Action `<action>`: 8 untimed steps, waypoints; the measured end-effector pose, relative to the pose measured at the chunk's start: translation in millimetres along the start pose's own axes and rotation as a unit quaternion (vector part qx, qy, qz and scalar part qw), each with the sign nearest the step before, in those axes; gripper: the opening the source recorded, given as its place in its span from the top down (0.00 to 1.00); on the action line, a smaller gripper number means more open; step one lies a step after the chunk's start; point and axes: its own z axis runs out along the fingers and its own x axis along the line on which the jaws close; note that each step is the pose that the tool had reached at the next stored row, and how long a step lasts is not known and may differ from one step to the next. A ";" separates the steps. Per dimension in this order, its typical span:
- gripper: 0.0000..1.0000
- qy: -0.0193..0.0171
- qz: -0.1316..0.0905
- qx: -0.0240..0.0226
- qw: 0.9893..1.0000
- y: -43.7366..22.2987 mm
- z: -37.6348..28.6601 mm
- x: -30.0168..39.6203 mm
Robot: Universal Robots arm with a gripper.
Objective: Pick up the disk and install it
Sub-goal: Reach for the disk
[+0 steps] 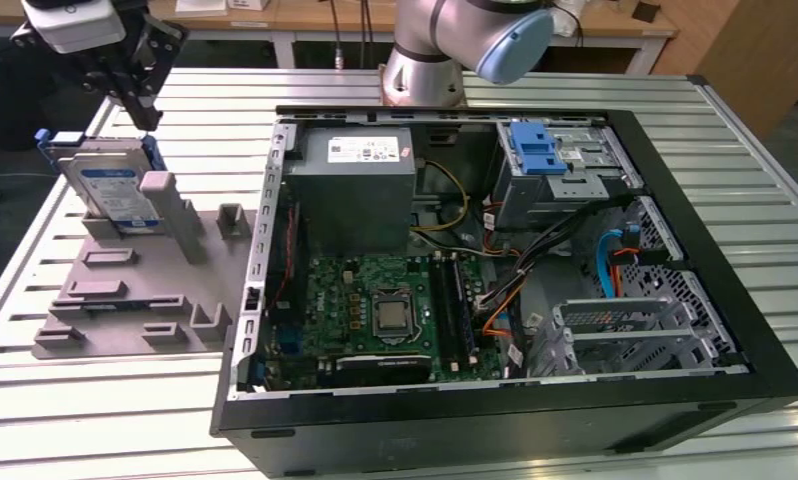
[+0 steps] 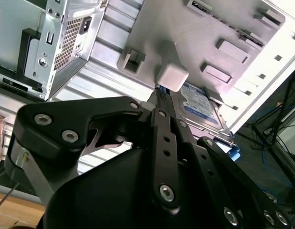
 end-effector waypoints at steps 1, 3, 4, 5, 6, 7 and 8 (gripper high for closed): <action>0.89 0.000 0.000 0.000 1.000 0.0 0.2 1.1; 0.89 0.000 0.000 0.000 1.000 0.2 0.4 4.1; 0.89 0.000 0.000 0.000 1.000 0.4 0.5 5.4; 0.89 0.000 0.000 0.000 1.000 0.5 0.7 6.8; 0.89 0.000 0.000 0.000 1.000 0.5 0.8 8.2; 0.89 0.001 0.000 0.000 1.000 0.6 0.9 9.7; 0.89 0.001 0.000 0.000 1.000 0.6 1.0 11.2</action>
